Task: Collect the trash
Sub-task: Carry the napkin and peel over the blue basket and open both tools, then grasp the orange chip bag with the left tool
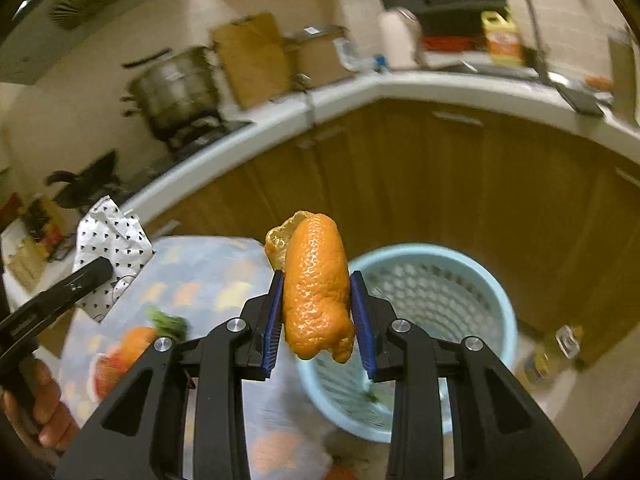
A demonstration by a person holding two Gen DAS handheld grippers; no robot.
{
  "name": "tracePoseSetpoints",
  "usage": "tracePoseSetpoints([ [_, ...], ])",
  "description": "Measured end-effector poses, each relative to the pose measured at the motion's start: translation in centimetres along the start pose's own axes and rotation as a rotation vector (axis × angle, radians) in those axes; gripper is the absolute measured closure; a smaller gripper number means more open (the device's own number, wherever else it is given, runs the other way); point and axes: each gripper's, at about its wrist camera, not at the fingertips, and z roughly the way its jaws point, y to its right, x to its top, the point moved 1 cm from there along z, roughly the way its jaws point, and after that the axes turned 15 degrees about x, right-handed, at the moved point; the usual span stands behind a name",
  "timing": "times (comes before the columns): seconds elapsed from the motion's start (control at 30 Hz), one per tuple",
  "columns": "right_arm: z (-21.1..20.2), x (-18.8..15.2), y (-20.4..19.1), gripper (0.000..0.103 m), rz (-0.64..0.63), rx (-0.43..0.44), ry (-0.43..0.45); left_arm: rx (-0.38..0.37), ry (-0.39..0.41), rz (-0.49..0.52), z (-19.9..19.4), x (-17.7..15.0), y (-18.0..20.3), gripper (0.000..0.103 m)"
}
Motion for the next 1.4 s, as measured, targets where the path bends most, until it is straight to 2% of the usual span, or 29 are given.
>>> tracePoseSetpoints([
  [0.1,1.5,-1.1,3.3,0.074,0.073,-0.043,-0.066,-0.034,-0.09,0.025,3.4,-1.0,3.2,0.079],
  [0.2,2.7,-1.9,5.6,0.073,0.115,-0.071,-0.109,-0.034,-0.13,0.069,5.9,-1.8,5.6,0.076],
  [0.27,3.3,-2.1,7.0,0.069,0.145,-0.082,-0.123,-0.027,-0.148,0.095,7.3,-2.2,6.8,0.066],
  [0.33,3.5,-2.1,8.0,0.057,0.171,-0.083,-0.132,-0.013,-0.159,0.118,8.5,-2.5,7.8,0.055],
  [0.37,3.4,-2.2,8.5,0.054,0.179,-0.078,-0.129,-0.011,-0.162,0.128,8.9,-2.6,8.2,0.054],
  [0.6,2.7,-2.0,8.8,0.053,0.168,-0.072,-0.11,0.006,-0.169,0.144,9.3,-3.3,8.4,0.052],
  [0.8,2.1,-1.4,6.5,0.053,0.131,-0.027,-0.087,0.018,-0.142,0.13,7.7,-3.2,7.5,0.052],
  [0.97,2.2,-1.2,2.4,0.053,0.035,0.018,-0.078,0.043,-0.106,0.099,5.7,-3.2,5.6,0.051],
  [1.27,3.2,-2.1,-3.4,0.053,-0.059,0.108,-0.096,0.145,-0.014,-0.009,-0.7,-3.8,-1.4,0.051],
  [1.4,4.6,-3.6,-6.6,0.053,-0.106,0.162,-0.122,0.214,0.032,-0.056,-4.1,-4.9,-5.3,0.042],
])
